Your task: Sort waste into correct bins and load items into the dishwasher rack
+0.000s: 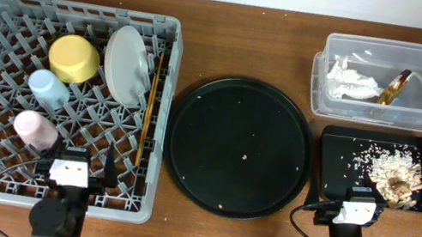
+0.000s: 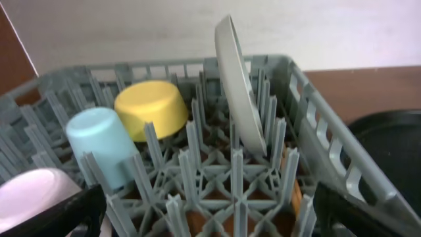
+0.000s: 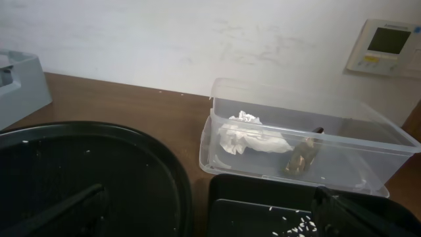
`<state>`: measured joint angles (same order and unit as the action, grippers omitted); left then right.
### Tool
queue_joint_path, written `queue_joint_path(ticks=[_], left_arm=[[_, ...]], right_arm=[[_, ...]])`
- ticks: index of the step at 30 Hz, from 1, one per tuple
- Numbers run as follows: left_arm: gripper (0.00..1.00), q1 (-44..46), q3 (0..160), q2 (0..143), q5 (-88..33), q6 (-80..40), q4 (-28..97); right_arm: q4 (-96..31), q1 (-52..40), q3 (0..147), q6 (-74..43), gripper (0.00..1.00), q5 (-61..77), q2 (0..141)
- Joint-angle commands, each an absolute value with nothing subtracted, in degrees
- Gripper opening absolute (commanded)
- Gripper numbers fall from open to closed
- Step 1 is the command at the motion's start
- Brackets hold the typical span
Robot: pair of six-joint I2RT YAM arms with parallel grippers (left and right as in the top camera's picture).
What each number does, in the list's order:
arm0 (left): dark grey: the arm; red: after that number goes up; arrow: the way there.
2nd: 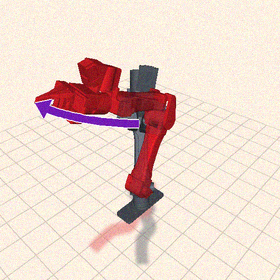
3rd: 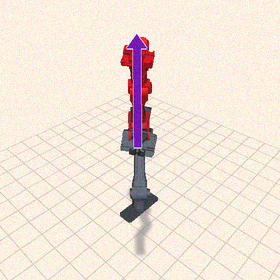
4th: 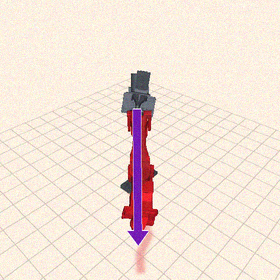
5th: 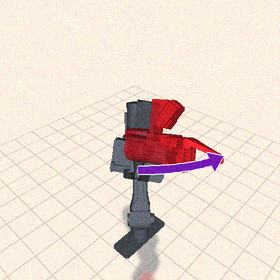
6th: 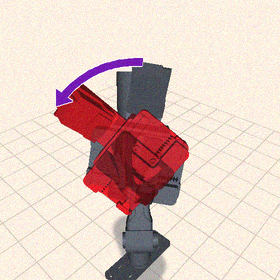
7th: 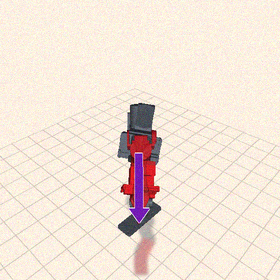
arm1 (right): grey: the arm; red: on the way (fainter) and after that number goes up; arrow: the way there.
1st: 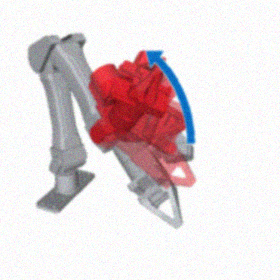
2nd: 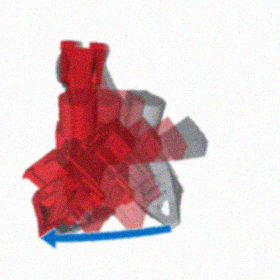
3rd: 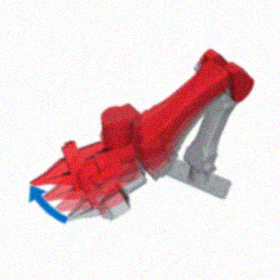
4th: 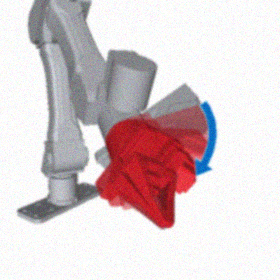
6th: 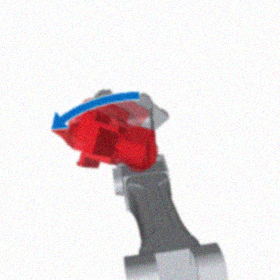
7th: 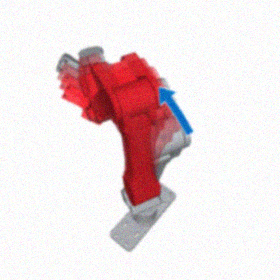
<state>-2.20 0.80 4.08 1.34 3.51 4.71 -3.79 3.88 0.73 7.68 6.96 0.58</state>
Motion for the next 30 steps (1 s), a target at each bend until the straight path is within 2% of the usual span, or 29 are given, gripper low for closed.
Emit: queue_joint_path(ticks=[1,9,15,30], left_arm=[[0.99,-2.1,0.5,6.2,0.4,4.4,4.8],[0.99,-2.1,0.5,6.0,0.4,4.4,4.8],[0.99,-2.0,0.5,0.1,0.4,4.4,4.8],[0.99,-1.9,0.5,0.3,0.3,4.4,4.8]], right_arm=[[-3.9,4.3,0.3,7.7,0.99,7.1,0.2],[-3.9,4.3,0.3,7.7,0.99,7.0,0.2],[-3.9,4.3,0.3,7.7,0.99,7.1,0.2],[-3.9,4.3,0.3,7.7,0.99,7.1,0.2]])
